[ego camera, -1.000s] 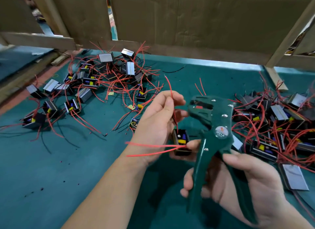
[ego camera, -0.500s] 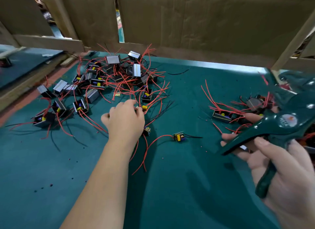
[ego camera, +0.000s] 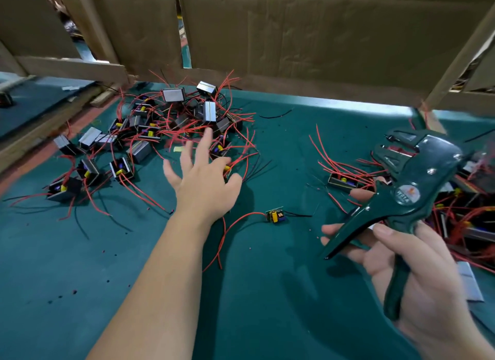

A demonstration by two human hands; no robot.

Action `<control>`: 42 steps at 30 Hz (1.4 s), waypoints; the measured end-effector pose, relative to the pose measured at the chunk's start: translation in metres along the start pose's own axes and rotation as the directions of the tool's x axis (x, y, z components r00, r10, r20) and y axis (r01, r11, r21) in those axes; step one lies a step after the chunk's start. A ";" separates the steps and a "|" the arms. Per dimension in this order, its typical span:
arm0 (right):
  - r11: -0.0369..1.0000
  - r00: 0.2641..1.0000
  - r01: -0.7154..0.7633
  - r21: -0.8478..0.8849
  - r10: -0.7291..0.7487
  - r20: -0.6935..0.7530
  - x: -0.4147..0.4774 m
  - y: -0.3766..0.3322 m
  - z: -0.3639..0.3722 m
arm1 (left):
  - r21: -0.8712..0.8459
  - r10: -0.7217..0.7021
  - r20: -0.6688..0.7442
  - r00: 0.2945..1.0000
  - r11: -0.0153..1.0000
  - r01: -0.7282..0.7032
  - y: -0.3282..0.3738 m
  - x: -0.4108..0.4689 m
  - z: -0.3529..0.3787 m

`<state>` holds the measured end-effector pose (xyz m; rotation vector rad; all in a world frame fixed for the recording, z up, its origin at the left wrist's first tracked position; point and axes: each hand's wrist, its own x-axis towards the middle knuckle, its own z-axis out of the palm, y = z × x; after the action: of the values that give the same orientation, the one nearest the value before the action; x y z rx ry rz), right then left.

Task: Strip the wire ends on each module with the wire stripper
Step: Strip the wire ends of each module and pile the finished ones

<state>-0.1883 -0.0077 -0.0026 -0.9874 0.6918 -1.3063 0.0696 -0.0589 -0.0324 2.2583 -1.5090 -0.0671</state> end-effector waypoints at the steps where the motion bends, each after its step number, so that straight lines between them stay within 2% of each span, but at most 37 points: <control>1: 1.000 1.000 -0.001 0.000 0.001 0.004 0.000 0.000 0.000 | 0.005 0.025 0.015 1.000 1.000 -0.025 0.001 0.000 0.000; 5: 1.000 0.999 -0.018 -0.006 0.019 0.028 0.001 0.000 0.000 | 0.004 0.042 0.019 0.999 0.999 -0.042 0.001 0.002 -0.004; 7: 1.000 0.999 -0.030 -0.002 0.030 0.037 0.001 0.001 0.001 | -0.029 0.070 -0.068 0.995 0.997 -0.072 0.004 -0.001 -0.007; 8: 0.999 0.999 -0.037 0.002 0.037 0.034 0.001 0.002 0.001 | -0.065 0.078 -0.156 0.985 0.994 -0.090 0.008 -0.003 -0.010; 10: 0.999 0.999 -0.044 0.007 0.043 0.029 0.001 0.002 0.000 | -0.163 0.075 -0.399 0.914 0.975 -0.151 0.014 -0.005 -0.021; 12: 0.999 0.998 -0.047 0.014 0.047 0.038 0.001 0.002 -0.001 | -0.215 0.111 -0.618 0.778 0.929 -0.303 0.013 -0.006 -0.029; 13: 0.999 0.998 -0.051 0.019 0.050 0.046 0.001 0.001 -0.001 | -0.234 0.147 -0.673 0.725 0.888 -0.397 0.013 -0.008 -0.031; 14: 0.998 0.997 -0.056 0.023 0.055 0.050 0.001 0.001 -0.001 | -0.288 0.164 -0.681 0.713 0.836 -0.467 0.014 -0.010 -0.032; 17: 0.996 0.995 -0.087 0.036 0.085 0.045 0.002 0.002 0.000 | -0.472 0.203 -0.555 0.807 0.722 -0.506 0.028 -0.020 -0.032; 20: 0.988 0.989 -0.142 0.054 0.139 0.051 0.002 0.002 0.001 | -0.413 0.377 -0.466 0.800 0.707 -0.574 0.035 -0.026 -0.025; 24: 0.981 0.980 -0.191 0.042 0.189 0.055 0.002 0.000 0.004 | -0.398 0.429 -0.433 0.793 0.698 -0.595 0.036 -0.025 -0.024; 26: 0.974 0.973 -0.219 0.058 0.214 0.082 0.002 -0.001 0.005 | -0.536 0.379 -0.390 0.839 0.648 -0.542 0.038 -0.029 -0.024; 28: 0.962 0.961 -0.259 0.088 0.248 0.125 0.002 -0.002 0.005 | -0.761 0.294 -0.267 0.918 0.519 -0.388 0.042 -0.031 -0.026; 29: 0.954 0.952 -0.283 0.100 0.267 0.147 0.003 -0.002 0.006 | -0.826 0.276 -0.214 0.937 0.460 -0.324 0.043 -0.032 -0.027; 30: 0.947 0.944 -0.303 0.106 0.284 0.165 0.003 -0.003 0.007 | -0.845 0.277 -0.190 0.942 0.443 -0.301 0.044 -0.032 -0.027; 36: 0.930 0.921 -0.355 0.097 0.330 0.206 0.004 -0.005 0.009 | -0.751 0.378 -0.127 0.917 0.568 -0.338 0.043 -0.032 -0.027; 40: 0.922 0.908 -0.377 0.090 0.348 0.234 0.003 -0.006 0.010 | -0.836 0.320 -0.080 0.944 0.494 -0.238 0.044 -0.033 -0.026; 42: 0.885 0.863 -0.455 0.096 0.412 0.291 0.005 -0.007 0.009 | -0.877 0.284 -0.069 0.956 0.440 -0.194 0.043 -0.032 -0.027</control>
<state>-0.1831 -0.0104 0.0085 -0.7931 0.5515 -0.7993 0.0256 -0.0356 0.0019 1.1810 -1.3402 -0.7117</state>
